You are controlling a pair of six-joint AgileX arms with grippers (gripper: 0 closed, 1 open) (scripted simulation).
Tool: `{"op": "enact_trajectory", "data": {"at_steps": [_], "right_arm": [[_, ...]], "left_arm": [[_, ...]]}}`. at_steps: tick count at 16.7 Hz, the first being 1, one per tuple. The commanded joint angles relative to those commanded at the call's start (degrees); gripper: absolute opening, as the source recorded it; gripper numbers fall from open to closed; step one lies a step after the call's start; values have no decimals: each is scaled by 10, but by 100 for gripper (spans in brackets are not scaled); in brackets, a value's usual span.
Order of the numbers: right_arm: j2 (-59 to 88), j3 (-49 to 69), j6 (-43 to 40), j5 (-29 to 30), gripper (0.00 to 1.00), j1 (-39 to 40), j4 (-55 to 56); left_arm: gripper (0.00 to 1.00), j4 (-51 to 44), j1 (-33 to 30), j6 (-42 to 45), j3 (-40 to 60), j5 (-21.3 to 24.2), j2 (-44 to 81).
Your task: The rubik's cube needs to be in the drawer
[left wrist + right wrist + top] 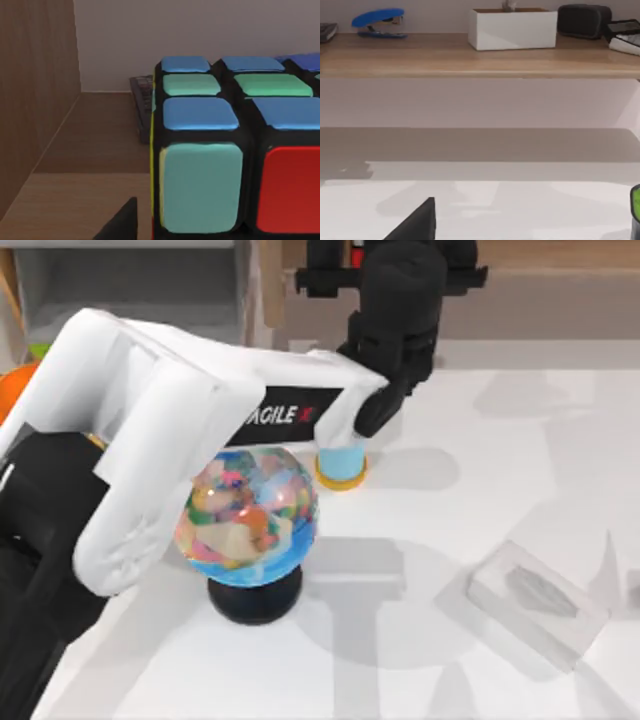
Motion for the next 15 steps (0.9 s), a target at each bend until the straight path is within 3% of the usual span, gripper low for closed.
{"op": "enact_trajectory", "data": {"at_steps": [9, 15], "right_arm": [[0, 0, 0, 0, 100, 0, 0], [0, 0, 0, 0, 100, 0, 0]], "left_arm": [[2, 0, 0, 0, 0, 0, 0], [0, 0, 0, 0, 0, 0, 0]]}}
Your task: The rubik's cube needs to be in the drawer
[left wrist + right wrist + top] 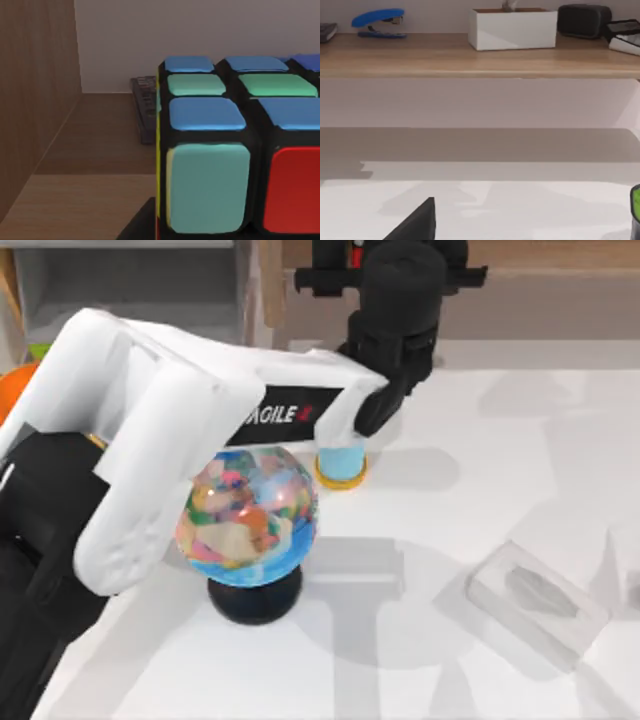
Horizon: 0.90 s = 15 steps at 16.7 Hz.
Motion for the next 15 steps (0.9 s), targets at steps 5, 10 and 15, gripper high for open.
{"op": "enact_trajectory", "data": {"at_steps": [5, 10, 15], "right_arm": [[0, 0, 0, 0, 100, 0, 0], [0, 0, 0, 0, 100, 0, 0], [0, 0, 0, 0, 100, 0, 0]], "left_arm": [[0, -1, -3, 1, -7, -2, -8], [0, -3, -10, 1, -33, -11, -38], [0, -4, -16, 2, -48, -15, -53]]}}
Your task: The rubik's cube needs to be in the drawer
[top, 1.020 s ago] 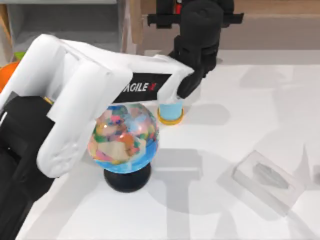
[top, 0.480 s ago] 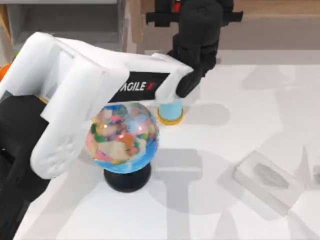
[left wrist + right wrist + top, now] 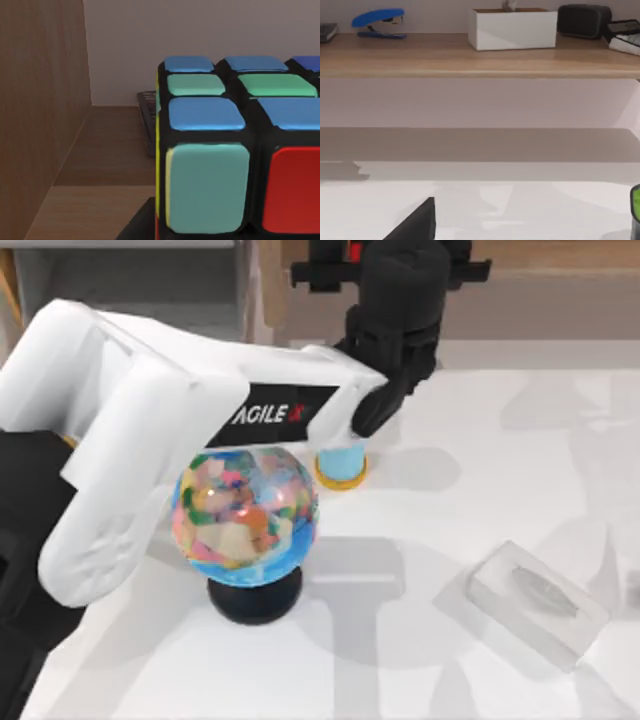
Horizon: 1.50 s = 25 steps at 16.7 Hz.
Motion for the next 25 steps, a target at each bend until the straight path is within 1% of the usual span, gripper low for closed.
{"op": "enact_trajectory", "data": {"at_steps": [3, 5, 7, 9, 11, 14, 18, 21, 25], "right_arm": [[0, 0, 0, 0, 100, 0, 0], [0, 0, 0, 0, 100, 0, 0], [0, 0, 0, 0, 100, 0, 0], [0, 0, 0, 0, 100, 0, 0], [0, 0, 0, 0, 100, 0, 0], [0, 0, 0, 0, 100, 0, 0], [0, 0, 0, 0, 100, 0, 0], [0, 0, 0, 0, 100, 0, 0], [0, 0, 0, 0, 100, 0, 0]], "left_arm": [[0, -3, 2, 2, 3, 0, 1], [0, -29, -7, 13, 4, -1, -11], [0, -77, -24, 32, 5, -2, -31], [0, -145, -43, 56, 7, -5, -52], [0, -230, -60, 83, 11, -8, -74], [0, -381, -75, 125, 17, -16, -96], [0, -599, -69, 170, 42, -27, -113], [0, -760, -37, 194, 80, -33, -120], [0, -953, 35, 214, 153, -29, -122]]}}
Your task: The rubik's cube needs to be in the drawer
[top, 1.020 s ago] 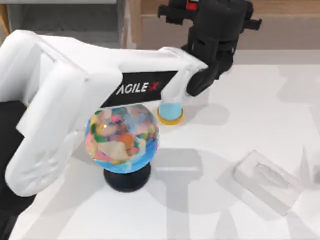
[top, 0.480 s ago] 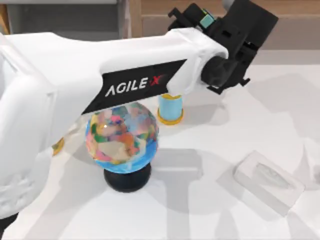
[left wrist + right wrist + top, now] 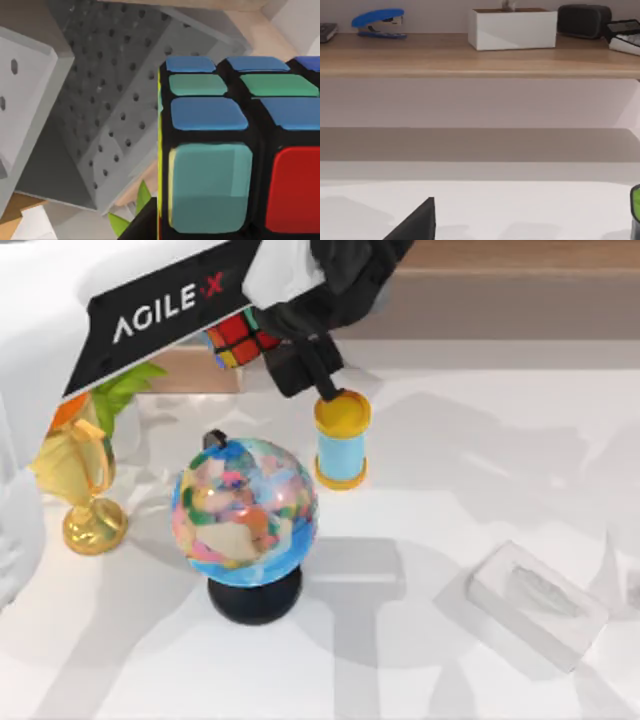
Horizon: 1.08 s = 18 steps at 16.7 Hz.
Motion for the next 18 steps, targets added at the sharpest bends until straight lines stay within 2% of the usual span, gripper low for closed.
{"op": "enact_trajectory", "data": {"at_steps": [4, 8, 14, 18], "right_arm": [[0, 0, 0, 0, 100, 0, 0], [0, 0, 0, 0, 100, 0, 0], [0, 0, 0, 0, 100, 0, 0], [0, 0, 0, 0, 100, 0, 0]], "left_arm": [[0, -158, 103, 10, 96, 24, 12], [0, -275, 227, 11, 210, 77, 49], [0, -374, 415, 1, 386, 208, 149], [0, -400, 507, -8, 481, 313, 235]]}}
